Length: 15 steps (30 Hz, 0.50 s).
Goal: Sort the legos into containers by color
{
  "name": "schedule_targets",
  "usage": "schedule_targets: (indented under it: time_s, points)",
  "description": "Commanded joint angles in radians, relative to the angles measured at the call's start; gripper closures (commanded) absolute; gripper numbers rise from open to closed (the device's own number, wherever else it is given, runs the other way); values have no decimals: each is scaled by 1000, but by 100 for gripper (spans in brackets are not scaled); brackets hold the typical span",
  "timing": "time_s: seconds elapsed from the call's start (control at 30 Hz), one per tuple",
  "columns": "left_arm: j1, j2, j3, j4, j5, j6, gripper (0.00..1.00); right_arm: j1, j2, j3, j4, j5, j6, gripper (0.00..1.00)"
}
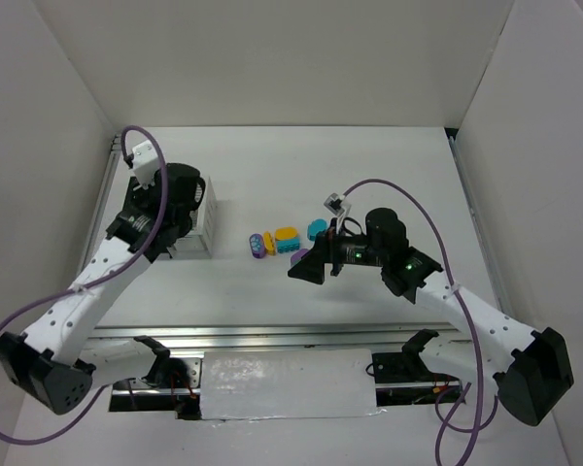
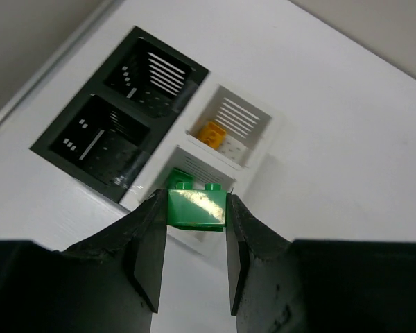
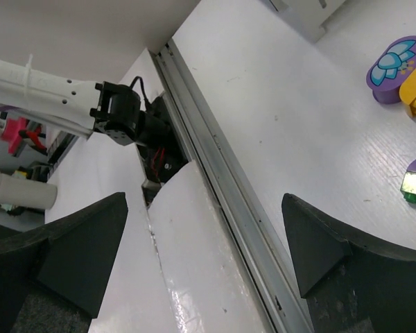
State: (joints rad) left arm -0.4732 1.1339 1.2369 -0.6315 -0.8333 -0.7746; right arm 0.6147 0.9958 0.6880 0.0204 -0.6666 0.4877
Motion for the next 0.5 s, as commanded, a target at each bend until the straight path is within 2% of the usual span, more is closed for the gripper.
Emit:
schedule_targets:
  time_s: [0.0,0.2,0.47]
  points:
    - [47,61,3,-5,-194,-86,100,-4,-39,10,-13,33,-32,0]
    - [177,116,-91,173,-47,-49,100,-6,-91,-7,-69,38,-63,0]
    - [191,165,-117,239,62,-26,100,-9,-108,-13,-86,53,-77,0]
